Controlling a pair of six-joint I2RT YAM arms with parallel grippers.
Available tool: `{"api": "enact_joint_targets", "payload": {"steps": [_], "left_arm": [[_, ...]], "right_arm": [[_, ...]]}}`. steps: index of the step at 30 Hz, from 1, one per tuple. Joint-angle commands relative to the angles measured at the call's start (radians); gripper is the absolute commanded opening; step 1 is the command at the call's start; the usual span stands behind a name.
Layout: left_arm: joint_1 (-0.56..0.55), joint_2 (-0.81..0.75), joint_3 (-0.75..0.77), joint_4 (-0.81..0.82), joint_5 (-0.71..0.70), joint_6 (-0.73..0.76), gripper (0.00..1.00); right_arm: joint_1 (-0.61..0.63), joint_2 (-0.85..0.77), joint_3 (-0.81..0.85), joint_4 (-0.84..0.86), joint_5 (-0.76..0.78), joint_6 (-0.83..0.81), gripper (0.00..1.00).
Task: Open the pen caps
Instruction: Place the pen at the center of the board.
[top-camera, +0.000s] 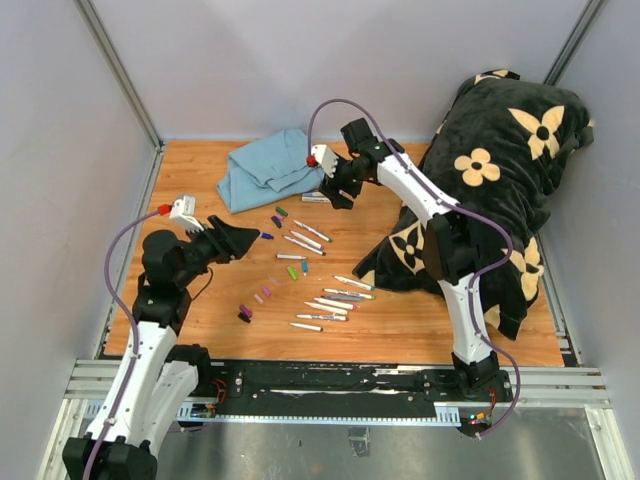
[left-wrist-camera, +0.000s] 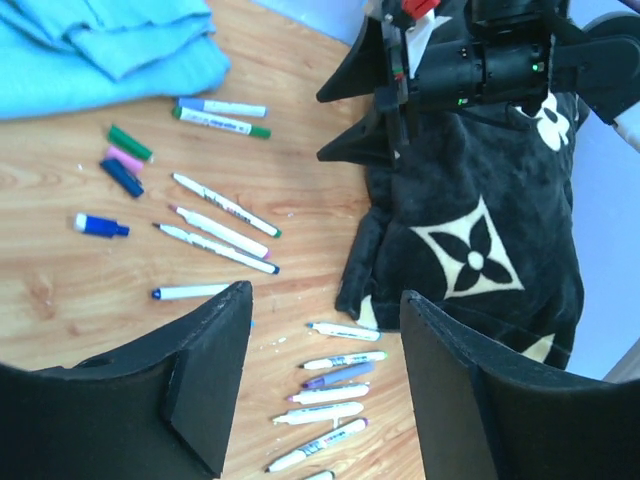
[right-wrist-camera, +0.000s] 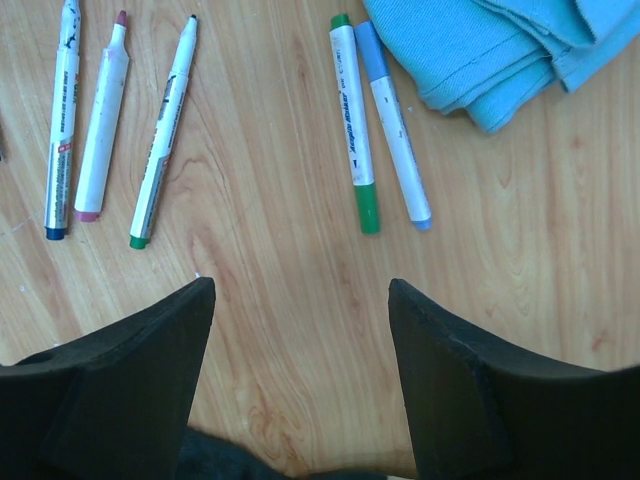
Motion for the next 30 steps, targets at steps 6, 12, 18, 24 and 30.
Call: {"api": "enact_joint_targets", "payload": {"steps": [6,12,18,24,30], "left_arm": [[-0.003,0.002,0.201,-0.325,-0.167,0.377,0.77],[-0.003,-0.002,0.172,-0.296,-0.203,0.395,0.82],[-0.002,-0.002,0.169,-0.299,-0.22,0.399,0.82],[0.006,0.004,0.169,-0.297,-0.215,0.399,0.82],[0.008,0.004,0.166,-0.295,-0.208,0.399,0.82]], "right_arm": [[-0.029,0.061,0.102,-0.086,-0.057,-0.1,0.75],[-0.036,0.118,0.162,-0.087,-0.058,-0.08,0.8],[-0.04,0.173,0.217,-0.084,-0.064,-0.068,0.8],[-0.05,0.208,0.235,-0.002,-0.044,0.016,0.77],[-0.049,0.259,0.266,0.037,-0.033,0.098,0.63]]}}
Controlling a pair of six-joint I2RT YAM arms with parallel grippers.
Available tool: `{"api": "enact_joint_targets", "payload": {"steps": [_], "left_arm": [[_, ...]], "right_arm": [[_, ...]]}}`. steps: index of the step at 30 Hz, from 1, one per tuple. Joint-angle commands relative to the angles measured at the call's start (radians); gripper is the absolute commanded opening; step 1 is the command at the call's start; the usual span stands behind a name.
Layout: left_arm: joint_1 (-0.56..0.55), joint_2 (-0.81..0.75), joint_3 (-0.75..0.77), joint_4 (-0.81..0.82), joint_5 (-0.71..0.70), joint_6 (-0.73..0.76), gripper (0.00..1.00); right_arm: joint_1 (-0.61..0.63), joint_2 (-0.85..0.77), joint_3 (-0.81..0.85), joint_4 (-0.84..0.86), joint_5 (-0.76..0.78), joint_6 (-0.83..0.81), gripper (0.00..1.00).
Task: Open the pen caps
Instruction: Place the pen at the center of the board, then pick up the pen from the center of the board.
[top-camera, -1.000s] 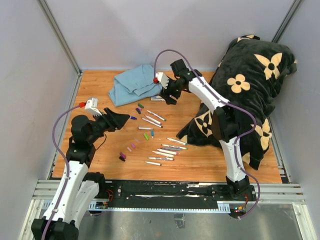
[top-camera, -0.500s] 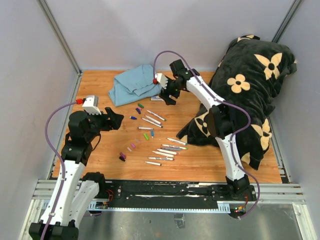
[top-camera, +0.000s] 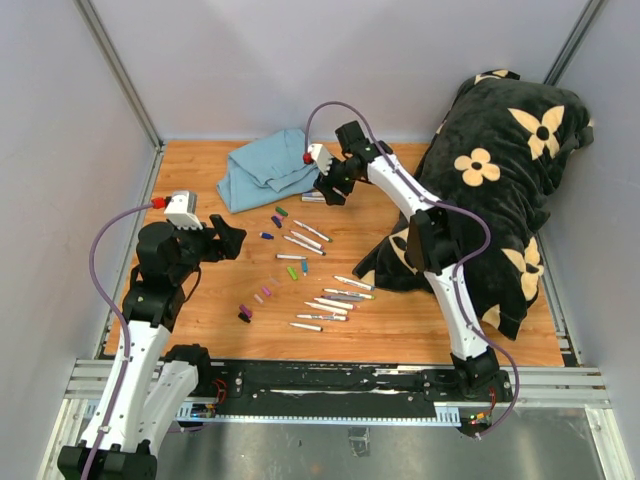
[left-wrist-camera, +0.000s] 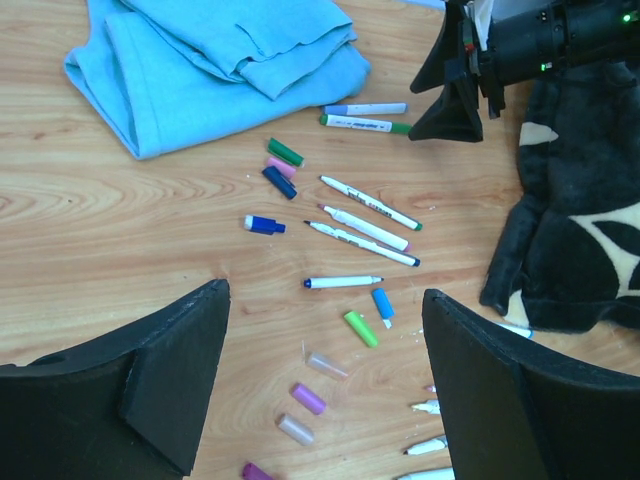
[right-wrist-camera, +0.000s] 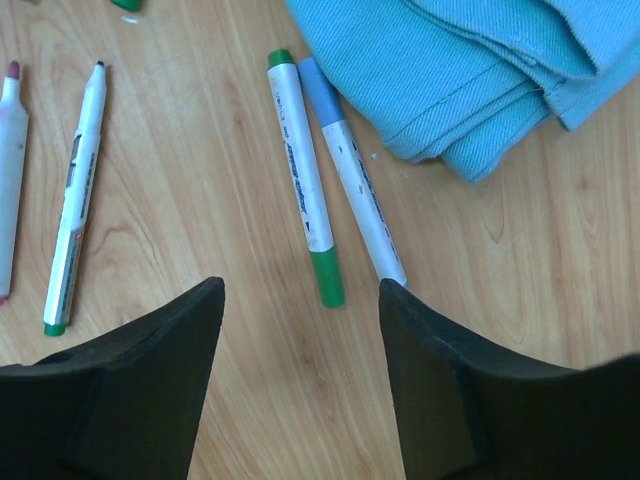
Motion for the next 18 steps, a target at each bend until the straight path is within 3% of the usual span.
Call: {"api": "enact_joint_targets", "payload": {"steps": [1,5,18], "left_arm": [[0.008,-0.002,-0.012,0.007,0.002,0.018,0.81],[0.009,-0.002,-0.012,0.009,0.004,0.019,0.81],[0.012,0.001,-0.013,0.011,0.013,0.018,0.81]], "right_arm": [[-0.03,0.047,0.041,0.048,0.007,0.097,0.6],[-0.03,0.081,0.081,0.061,0.02,0.161,0.52],[-0.029,0.132,0.112,0.086,0.061,0.235,0.47]]}}
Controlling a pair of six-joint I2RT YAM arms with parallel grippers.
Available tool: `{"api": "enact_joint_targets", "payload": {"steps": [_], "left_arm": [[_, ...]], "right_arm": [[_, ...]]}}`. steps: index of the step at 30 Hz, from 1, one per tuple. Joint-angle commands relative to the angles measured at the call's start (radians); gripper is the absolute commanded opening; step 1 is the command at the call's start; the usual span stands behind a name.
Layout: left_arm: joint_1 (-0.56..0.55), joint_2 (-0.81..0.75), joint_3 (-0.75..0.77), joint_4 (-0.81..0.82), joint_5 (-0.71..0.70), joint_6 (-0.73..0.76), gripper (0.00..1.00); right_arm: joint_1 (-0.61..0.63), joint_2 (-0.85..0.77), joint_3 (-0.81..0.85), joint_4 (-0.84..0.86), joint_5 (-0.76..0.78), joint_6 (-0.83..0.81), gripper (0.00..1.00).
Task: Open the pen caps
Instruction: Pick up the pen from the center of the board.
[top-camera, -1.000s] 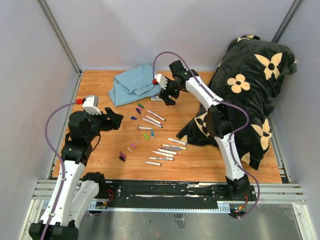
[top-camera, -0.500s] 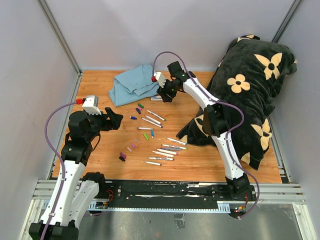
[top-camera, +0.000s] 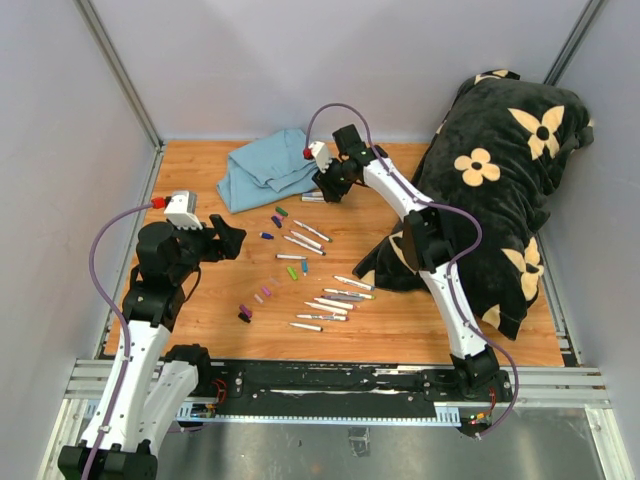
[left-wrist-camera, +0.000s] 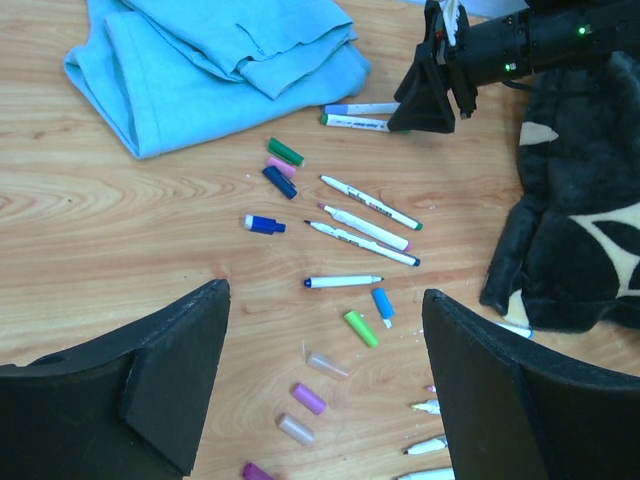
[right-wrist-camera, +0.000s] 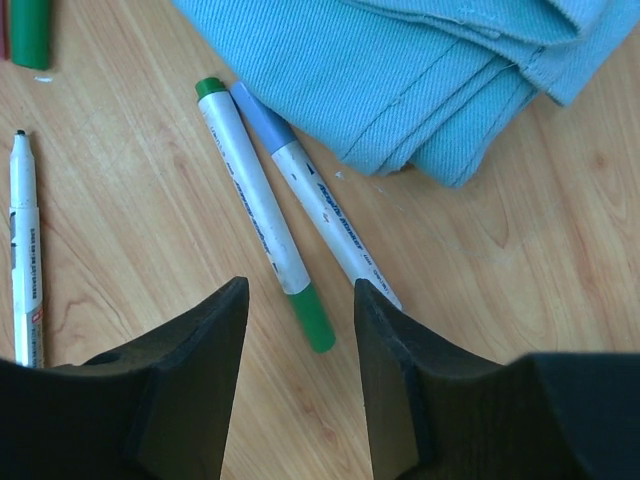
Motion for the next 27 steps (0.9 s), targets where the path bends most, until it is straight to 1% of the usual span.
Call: {"api": "enact_joint_targets", "payload": {"steps": [1,6,12,17,22,27], "left_arm": [[0.007,0.001,-0.012,0.011,0.01,0.018,0.81],[0.008,0.001,-0.014,0.011,0.011,0.018,0.81],[0.009,0.001,-0.014,0.012,0.013,0.018,0.81],[0.01,0.001,-0.014,0.012,0.015,0.018,0.81],[0.01,0.001,-0.014,0.012,0.016,0.018,0.81],[0.01,-0.001,-0.014,0.014,0.019,0.018,0.81]], "right_arm": [[-0.029,0.033,0.039,0.014,0.002,0.04,0.46],[-0.03,0.038,0.035,0.009,-0.014,0.043,0.38],[-0.03,0.044,0.033,0.002,-0.018,0.039,0.36],[-0.027,0.044,0.026,-0.025,-0.036,0.019,0.29],[-0.026,0.002,-0.047,-0.037,-0.064,-0.021,0.2],[-0.026,-0.043,-0.121,-0.043,-0.062,-0.054,0.19]]}}
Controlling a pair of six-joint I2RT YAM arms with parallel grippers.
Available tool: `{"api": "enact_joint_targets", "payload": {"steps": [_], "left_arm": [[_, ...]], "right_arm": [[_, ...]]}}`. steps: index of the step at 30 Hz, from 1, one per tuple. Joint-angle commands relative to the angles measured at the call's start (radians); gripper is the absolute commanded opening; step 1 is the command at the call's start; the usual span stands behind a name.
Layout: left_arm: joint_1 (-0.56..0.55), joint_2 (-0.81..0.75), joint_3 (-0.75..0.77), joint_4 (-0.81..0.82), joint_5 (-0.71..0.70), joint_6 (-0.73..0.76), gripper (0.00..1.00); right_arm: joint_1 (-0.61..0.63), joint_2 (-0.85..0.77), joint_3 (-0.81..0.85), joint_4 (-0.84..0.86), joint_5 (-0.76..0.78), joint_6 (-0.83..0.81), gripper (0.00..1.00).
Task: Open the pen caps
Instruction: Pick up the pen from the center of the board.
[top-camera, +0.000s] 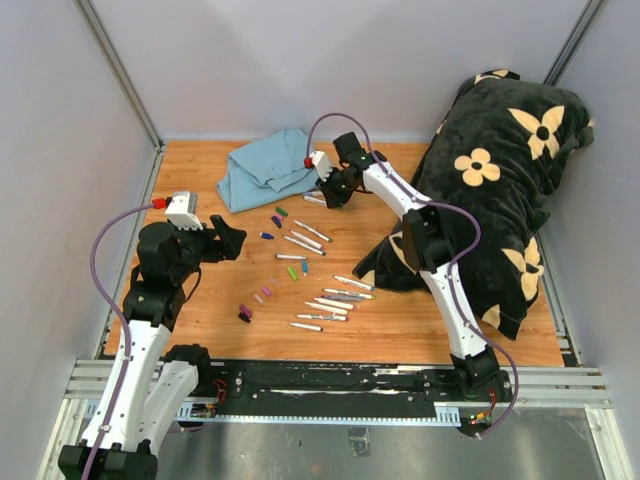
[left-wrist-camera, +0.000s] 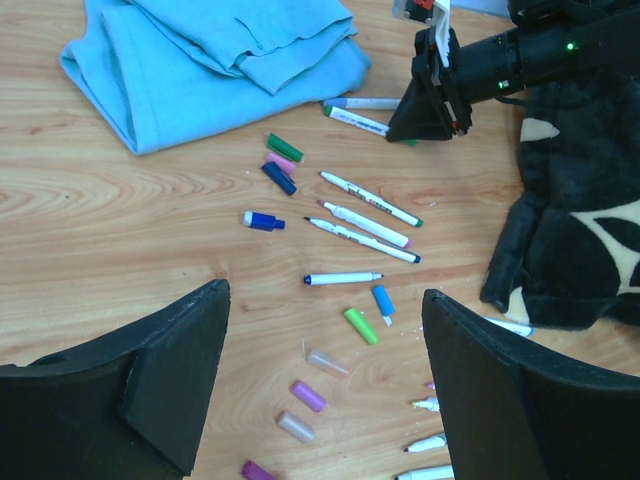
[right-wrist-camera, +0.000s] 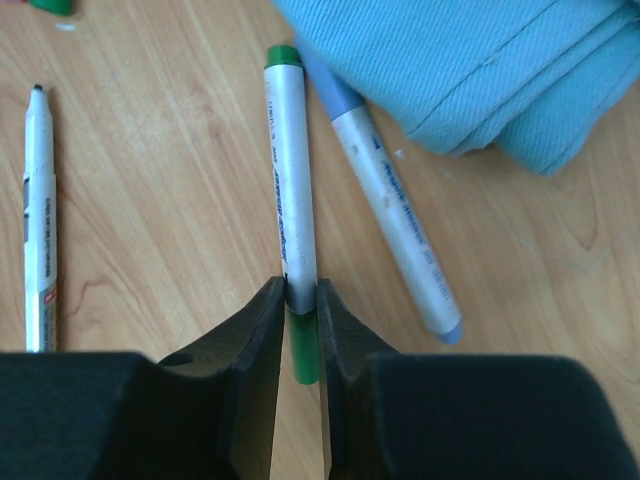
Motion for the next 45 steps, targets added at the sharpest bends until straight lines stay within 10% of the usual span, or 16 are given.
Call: {"api": "enact_joint_targets", "payload": {"steps": [1,15,28,45], "left_arm": [[0.009,-0.003,-0.009,0.014,0.014,0.018,0.81],[0.009,-0.01,-0.01,0.015,0.022,0.016,0.81],[0.01,-0.018,-0.01,0.015,0.021,0.015,0.81],[0.01,-0.023,-0.011,0.017,0.029,0.014,0.81]], "right_arm": [[-0.026,-0.051,-0.063,-0.06,-0.012,-0.048,0.18],[-0.025,-0.218,-0.329,-0.174,0.148,-0.095,0.14],[0.043,-0.008,0.026,-0.373,0.204,-0.098,0.36],[0.079,0.042,0.038,-0.384,0.152,-0.115,0.16]]}}
